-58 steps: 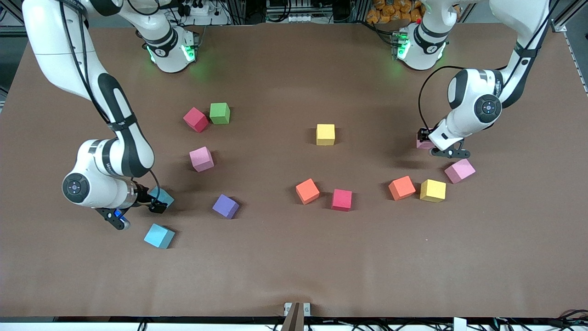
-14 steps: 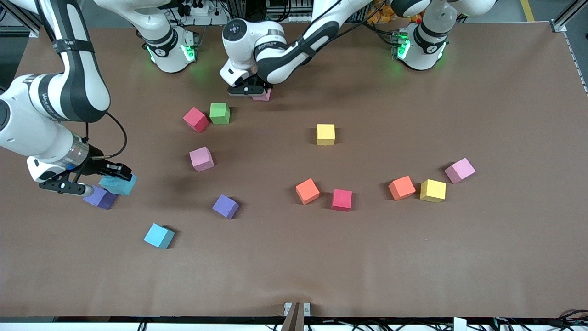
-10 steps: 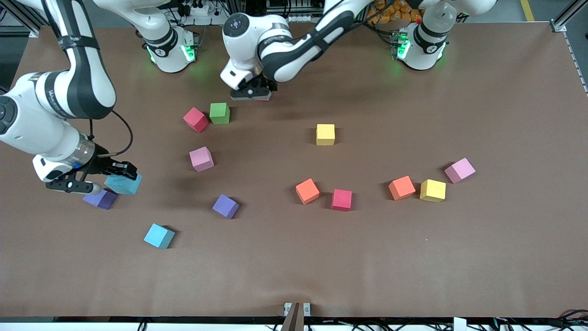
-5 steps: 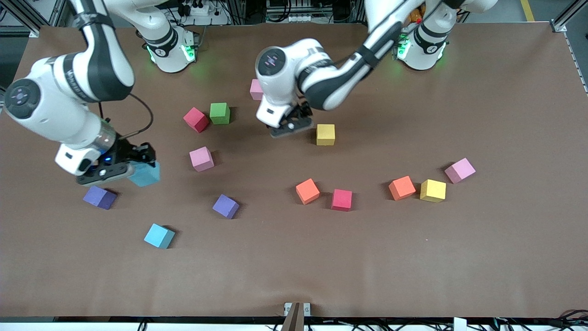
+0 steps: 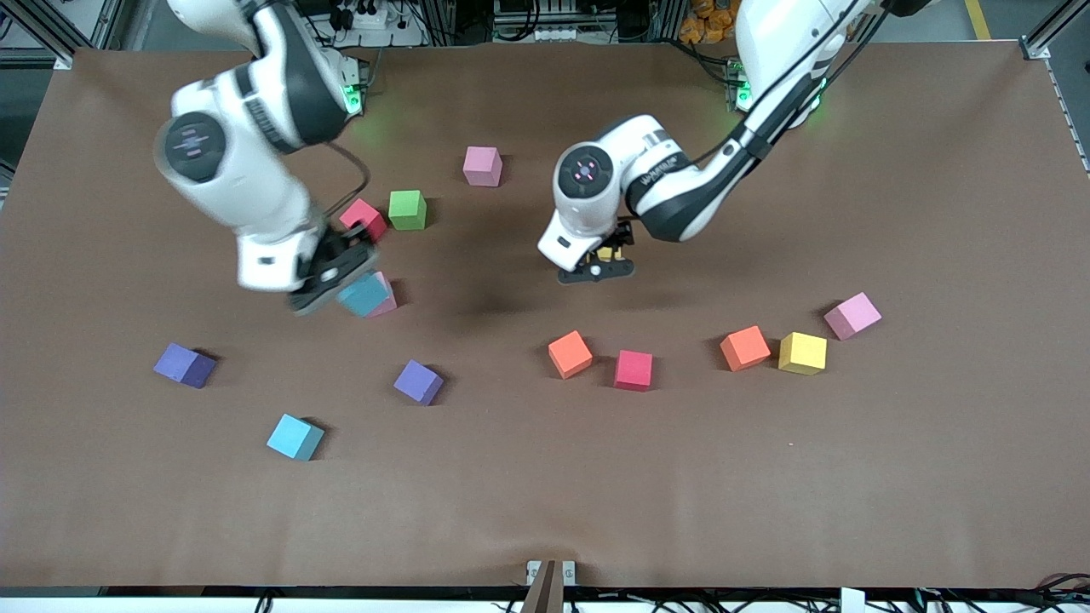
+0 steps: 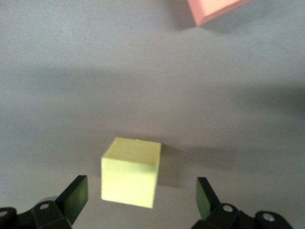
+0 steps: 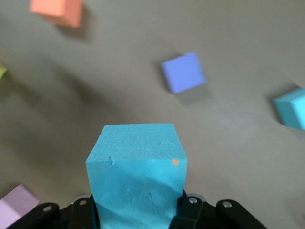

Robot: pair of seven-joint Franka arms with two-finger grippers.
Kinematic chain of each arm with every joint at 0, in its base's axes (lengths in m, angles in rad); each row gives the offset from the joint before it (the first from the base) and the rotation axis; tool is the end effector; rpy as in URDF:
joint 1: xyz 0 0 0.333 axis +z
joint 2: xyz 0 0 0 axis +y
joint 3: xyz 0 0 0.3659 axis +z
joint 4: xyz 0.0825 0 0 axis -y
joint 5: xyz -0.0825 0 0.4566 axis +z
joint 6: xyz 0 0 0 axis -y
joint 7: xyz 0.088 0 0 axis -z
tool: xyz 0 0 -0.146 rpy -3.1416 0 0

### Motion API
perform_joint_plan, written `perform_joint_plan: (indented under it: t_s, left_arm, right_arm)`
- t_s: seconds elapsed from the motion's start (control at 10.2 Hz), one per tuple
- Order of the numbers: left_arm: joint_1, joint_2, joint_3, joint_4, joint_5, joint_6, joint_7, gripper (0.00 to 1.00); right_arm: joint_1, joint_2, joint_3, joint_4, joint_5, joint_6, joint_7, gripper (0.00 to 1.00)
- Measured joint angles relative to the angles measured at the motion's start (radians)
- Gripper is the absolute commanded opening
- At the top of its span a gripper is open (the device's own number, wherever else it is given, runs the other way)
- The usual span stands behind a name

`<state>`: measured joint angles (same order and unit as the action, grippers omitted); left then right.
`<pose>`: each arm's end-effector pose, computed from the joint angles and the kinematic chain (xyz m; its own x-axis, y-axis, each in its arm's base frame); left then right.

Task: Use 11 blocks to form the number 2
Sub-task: 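Reach the left gripper to a yellow cube while the right gripper carries cyan, then lower the cyan cube beside the pink cube while the left gripper lifts yellow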

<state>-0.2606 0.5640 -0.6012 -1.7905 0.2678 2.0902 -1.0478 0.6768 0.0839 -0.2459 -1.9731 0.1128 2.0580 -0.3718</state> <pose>0.4925 -0.5071 0.2289 0.9836 0.0873 -0.1579 0.0760 -0.9942 -0.0762 0.5795 0.2795 0.4063 0.7315 0.6812 0.0307 0.6813 -0.7283 -0.0732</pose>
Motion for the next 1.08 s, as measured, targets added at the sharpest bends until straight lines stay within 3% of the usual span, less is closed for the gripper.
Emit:
perform_joint_plan:
  t_s: [0.59,1.08]
  left_arm:
    - [0.038,-0.020,-0.007,-0.166,0.006,0.203,0.025,1.00]
    - [0.040,-0.027,-0.009,-0.227,0.038,0.234,0.026,1.00]
  right_arm:
    - [0.387,-0.079,-0.022,-0.153,-0.058,0.052,-0.011,0.36]
    - [0.581,-0.120,-0.023,-0.319,-0.093,0.200,-0.013,0.36]
